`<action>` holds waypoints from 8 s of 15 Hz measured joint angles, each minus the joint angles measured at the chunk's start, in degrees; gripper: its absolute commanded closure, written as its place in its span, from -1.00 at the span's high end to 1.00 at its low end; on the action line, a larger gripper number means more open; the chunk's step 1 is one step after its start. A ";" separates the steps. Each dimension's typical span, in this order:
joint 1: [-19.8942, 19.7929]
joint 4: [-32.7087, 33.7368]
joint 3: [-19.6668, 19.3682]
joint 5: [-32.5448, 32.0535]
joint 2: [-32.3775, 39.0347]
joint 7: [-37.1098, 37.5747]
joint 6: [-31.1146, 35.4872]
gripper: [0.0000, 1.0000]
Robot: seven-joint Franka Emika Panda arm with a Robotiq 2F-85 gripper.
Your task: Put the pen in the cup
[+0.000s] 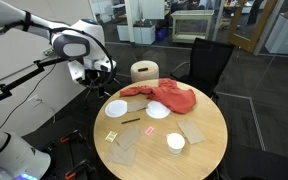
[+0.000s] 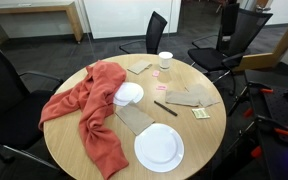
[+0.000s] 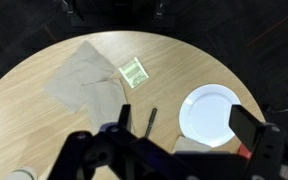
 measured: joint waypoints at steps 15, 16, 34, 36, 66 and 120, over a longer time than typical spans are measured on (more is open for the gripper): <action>0.40 7.51 0.03 -3.38 29.86 15.92 30.80 1.00; 0.60 8.62 -0.25 -3.87 31.75 16.74 31.95 1.00; 2.84 18.10 -2.46 -3.98 45.71 18.53 35.89 1.00; 2.96 18.67 -2.66 -3.98 47.05 18.66 36.76 1.00; 4.48 30.82 -3.56 -3.13 62.52 18.68 45.30 -0.98; 26.23 29.46 -41.97 -14.29 52.68 53.18 49.76 -0.95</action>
